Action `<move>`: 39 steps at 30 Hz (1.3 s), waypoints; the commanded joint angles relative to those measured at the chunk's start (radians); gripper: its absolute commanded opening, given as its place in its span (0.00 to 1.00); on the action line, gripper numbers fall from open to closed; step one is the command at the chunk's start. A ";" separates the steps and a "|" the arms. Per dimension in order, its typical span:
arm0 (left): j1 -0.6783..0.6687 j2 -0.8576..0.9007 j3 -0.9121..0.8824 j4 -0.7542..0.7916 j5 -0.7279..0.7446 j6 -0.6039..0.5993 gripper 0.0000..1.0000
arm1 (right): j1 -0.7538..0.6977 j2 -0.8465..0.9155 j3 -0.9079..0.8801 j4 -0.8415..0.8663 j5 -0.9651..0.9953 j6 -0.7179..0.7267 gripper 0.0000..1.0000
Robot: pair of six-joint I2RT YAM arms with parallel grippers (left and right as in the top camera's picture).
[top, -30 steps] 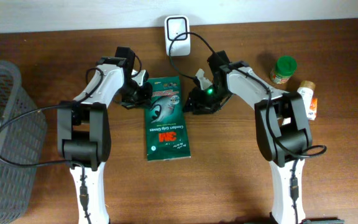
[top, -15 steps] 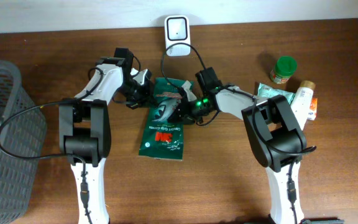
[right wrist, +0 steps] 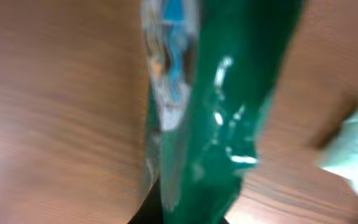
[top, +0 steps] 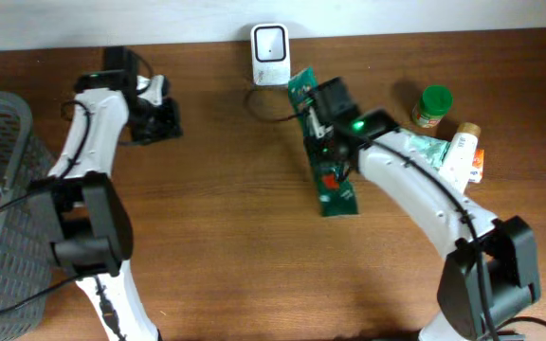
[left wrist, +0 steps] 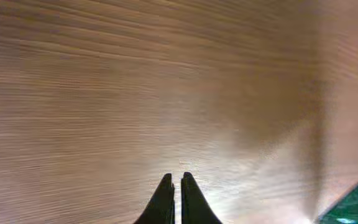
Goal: Scan the item barcode
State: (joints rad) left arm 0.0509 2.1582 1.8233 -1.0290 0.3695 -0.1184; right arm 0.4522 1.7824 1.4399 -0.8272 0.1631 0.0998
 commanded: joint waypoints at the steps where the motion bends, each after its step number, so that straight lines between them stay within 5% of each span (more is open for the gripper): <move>1: 0.062 -0.008 0.002 0.008 -0.053 0.015 0.21 | 0.143 -0.001 0.007 0.000 0.598 -0.042 0.04; 4: 0.072 -0.008 0.002 0.011 -0.079 0.016 0.46 | 0.219 0.029 0.007 0.011 0.594 -0.079 0.04; 10: 0.072 -0.008 0.002 0.011 -0.079 0.015 0.51 | 0.278 0.228 0.007 0.046 0.562 -0.156 0.04; 11: 0.072 -0.008 0.002 0.011 -0.079 0.015 0.51 | 0.311 0.228 0.008 0.049 0.516 -0.156 0.09; 13: 0.072 -0.008 0.002 0.015 -0.079 0.015 0.53 | 0.373 0.227 0.009 0.044 0.388 -0.155 0.53; 14: 0.072 -0.008 0.002 0.015 -0.080 0.015 0.56 | 0.388 0.225 0.015 0.037 0.329 -0.154 0.65; 20: 0.024 -0.008 -0.004 0.019 -0.078 0.015 0.55 | 0.110 0.219 0.281 -0.201 -0.190 -0.152 0.70; 23: -0.067 -0.008 -0.007 0.034 -0.078 -0.013 0.49 | -0.093 0.221 0.277 -0.237 -0.371 -0.152 0.70; 30: -0.293 0.048 -0.007 0.057 -0.078 -0.243 0.02 | -0.326 0.223 0.189 -0.233 -0.487 -0.152 0.66; 39: -0.395 0.215 -0.007 0.195 -0.137 -0.322 0.00 | -0.333 0.223 0.096 -0.199 -0.539 -0.144 0.62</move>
State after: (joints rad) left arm -0.3523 2.3276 1.8233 -0.8780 0.3058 -0.4206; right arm 0.1219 2.0197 1.5906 -1.0412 -0.3454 -0.0509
